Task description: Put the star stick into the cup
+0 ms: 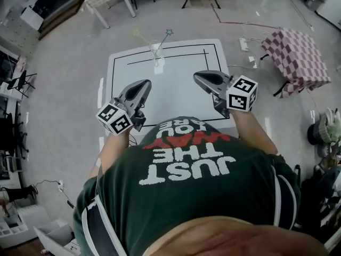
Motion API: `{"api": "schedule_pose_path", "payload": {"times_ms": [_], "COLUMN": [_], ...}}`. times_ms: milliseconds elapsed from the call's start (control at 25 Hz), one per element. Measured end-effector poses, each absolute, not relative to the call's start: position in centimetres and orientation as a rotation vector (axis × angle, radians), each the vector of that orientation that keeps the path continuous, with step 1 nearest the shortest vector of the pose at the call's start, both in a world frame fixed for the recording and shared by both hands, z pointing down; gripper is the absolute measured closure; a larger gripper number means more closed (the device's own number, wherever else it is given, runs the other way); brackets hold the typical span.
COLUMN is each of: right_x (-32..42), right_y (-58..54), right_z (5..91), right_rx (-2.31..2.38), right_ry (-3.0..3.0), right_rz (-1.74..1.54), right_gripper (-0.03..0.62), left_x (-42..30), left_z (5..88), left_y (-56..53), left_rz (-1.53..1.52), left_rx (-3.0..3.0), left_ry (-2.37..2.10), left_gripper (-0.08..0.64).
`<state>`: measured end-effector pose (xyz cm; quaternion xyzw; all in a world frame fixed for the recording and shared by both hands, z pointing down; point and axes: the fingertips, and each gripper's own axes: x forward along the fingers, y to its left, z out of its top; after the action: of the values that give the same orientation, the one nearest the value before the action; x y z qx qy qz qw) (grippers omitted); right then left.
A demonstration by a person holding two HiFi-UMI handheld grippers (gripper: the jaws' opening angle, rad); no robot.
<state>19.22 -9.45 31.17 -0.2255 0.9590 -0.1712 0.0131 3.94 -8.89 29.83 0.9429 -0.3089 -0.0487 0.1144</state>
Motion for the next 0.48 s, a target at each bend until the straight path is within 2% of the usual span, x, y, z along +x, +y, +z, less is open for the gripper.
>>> {"api": "schedule_pose_path", "payload": {"times_ms": [480], "right_x": [8.4], "right_y": [-11.5], "right_z": [29.6], "right_rx": [-0.741], "right_ry": [3.015], "right_rz": [-0.495], "right_gripper": [0.558], "left_x": [-6.6], "left_z": [30.0], "left_y": [-11.6], "left_rz": [-0.245], "left_rx": [2.805], "left_ry": [-0.848], "left_gripper": [0.552]}}
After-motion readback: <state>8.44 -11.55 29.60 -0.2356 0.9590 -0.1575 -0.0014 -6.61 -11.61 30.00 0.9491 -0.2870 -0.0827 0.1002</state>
